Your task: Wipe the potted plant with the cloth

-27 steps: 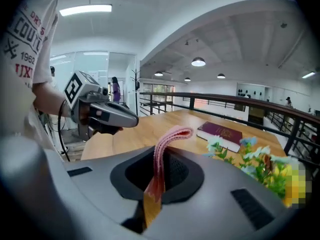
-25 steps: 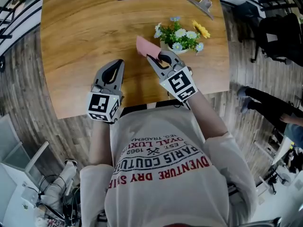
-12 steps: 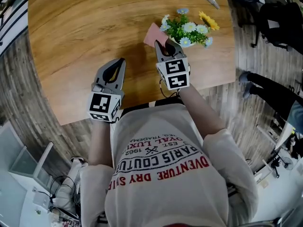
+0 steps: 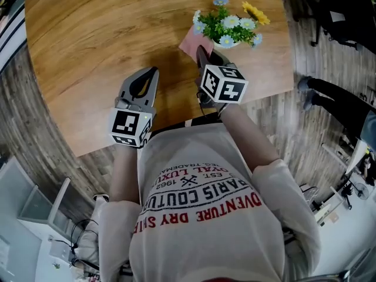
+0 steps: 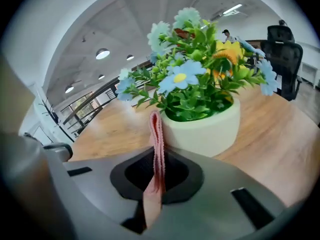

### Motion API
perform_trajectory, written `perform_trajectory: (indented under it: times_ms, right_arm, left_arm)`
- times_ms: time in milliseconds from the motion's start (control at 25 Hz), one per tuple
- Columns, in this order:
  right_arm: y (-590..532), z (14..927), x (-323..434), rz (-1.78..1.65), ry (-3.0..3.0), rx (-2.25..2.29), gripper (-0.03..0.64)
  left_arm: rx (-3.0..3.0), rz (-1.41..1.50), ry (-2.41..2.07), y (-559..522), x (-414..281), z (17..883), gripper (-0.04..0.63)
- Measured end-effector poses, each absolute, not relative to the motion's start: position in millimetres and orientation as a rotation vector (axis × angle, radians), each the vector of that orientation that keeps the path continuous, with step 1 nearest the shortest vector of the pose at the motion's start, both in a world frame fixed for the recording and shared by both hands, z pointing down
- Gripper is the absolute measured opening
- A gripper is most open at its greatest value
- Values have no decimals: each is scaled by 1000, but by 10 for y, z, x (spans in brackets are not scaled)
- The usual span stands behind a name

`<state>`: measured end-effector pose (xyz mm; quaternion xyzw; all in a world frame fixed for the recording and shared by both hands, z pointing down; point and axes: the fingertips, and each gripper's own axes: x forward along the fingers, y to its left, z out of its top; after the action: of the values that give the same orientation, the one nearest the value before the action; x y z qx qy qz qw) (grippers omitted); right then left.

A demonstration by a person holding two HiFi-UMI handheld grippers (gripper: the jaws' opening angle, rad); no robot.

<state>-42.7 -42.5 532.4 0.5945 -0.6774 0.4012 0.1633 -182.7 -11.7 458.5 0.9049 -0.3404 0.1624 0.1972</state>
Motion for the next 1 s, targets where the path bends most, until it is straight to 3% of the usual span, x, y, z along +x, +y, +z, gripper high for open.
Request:
perform_trajectory:
  times_ms: [520,1000]
  right_arm:
    - [-157,5285,-95,1054,-1913,1707,37]
    - [98,5263,550,794,-1970,1451,37]
  left_arm:
    - [2543,470,-915,39,-1694,4631,15]
    - [2604,461,-908,108,-1013,4607,21]
